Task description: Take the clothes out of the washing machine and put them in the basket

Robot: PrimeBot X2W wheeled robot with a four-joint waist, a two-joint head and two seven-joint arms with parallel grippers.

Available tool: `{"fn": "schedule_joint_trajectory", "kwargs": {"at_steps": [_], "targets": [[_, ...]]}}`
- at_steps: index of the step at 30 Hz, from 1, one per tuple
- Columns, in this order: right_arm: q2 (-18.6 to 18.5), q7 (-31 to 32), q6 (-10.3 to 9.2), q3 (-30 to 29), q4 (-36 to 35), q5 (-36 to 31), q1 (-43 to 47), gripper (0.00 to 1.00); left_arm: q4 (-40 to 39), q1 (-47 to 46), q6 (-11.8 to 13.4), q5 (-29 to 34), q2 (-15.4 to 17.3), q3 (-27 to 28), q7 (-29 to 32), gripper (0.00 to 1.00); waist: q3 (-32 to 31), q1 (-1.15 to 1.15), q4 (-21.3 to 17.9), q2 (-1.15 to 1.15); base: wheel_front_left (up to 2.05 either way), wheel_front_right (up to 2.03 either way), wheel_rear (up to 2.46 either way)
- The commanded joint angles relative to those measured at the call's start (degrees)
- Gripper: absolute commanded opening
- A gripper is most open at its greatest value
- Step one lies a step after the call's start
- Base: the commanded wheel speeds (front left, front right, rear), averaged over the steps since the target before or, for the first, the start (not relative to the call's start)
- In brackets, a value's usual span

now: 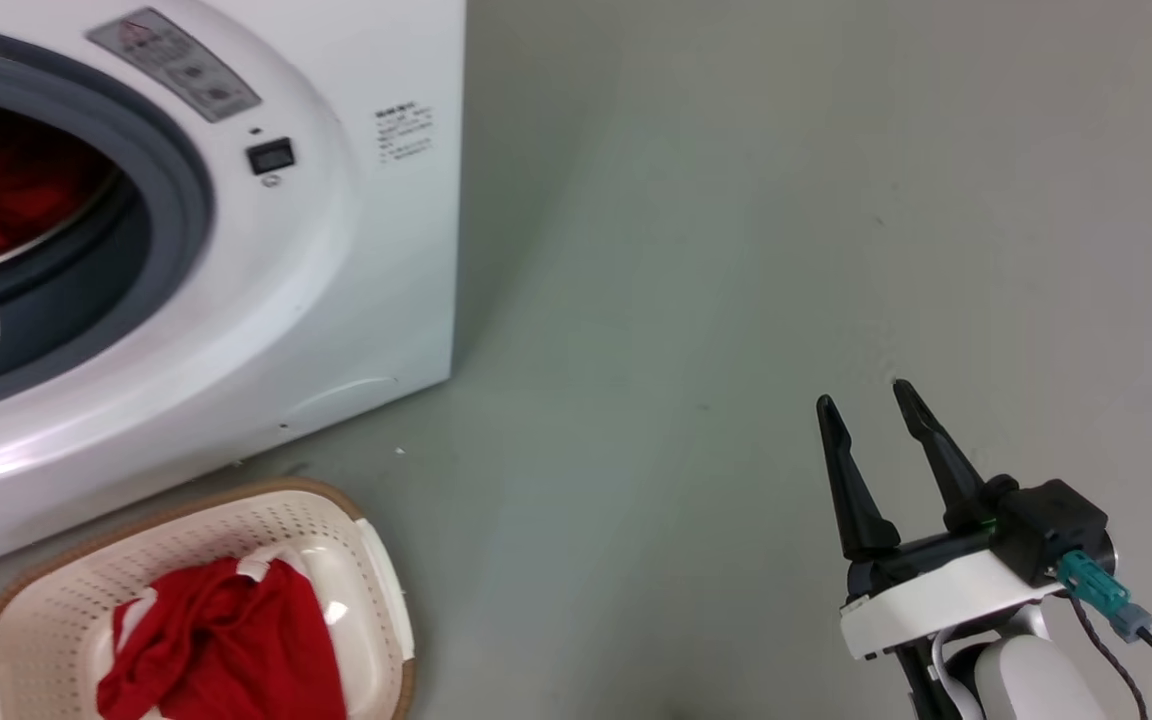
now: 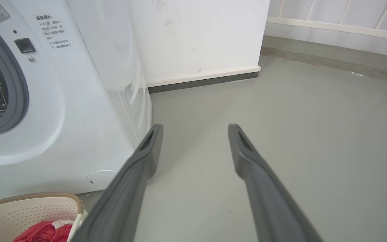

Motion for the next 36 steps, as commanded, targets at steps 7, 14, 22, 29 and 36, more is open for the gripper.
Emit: {"fn": "schedule_joint_trajectory", "kwargs": {"at_steps": [7, 14, 22, 29, 36], "targets": [[0.1, -0.7, -0.02, 1.8, 0.5, 3.1, -2.2, 1.00, 1.9, -7.5, -0.3, -2.1, 5.5, -5.8, 6.9, 1.00, 8.1, -0.01, -4.7, 0.00, 0.00, 0.00, 0.00], [0.1, -0.7, -0.02, 3.5, -1.0, 5.3, -3.4, 1.00, 0.1, -14.1, -0.3, -7.6, 11.7, -13.4, 16.2, 1.00, 13.4, -0.01, -5.9, 0.00, 0.00, 0.00, 0.00], [0.1, -0.7, -0.02, 4.8, -1.9, 6.8, -4.4, 1.00, -1.1, -18.4, -0.3, -13.0, 16.8, -17.2, 26.3, 1.00, 17.1, -0.01, -6.5, 0.00, 0.00, 0.00, 0.00], [0.1, -0.7, -0.02, 5.2, -1.9, 7.3, -5.3, 1.00, -2.9, -19.3, -0.1, -14.3, 18.1, -18.1, 30.9, 0.00, 18.1, -0.01, -6.4, 0.00, 0.00, 0.00, 0.00], [0.1, -0.7, -0.02, 5.1, -1.5, 6.8, -5.8, 1.00, -5.4, -17.9, 3.8, -14.0, 17.4, -16.8, 23.9, 0.00, 17.1, -0.01, -6.0, 0.00, 0.00, 0.00, 0.00]]}}
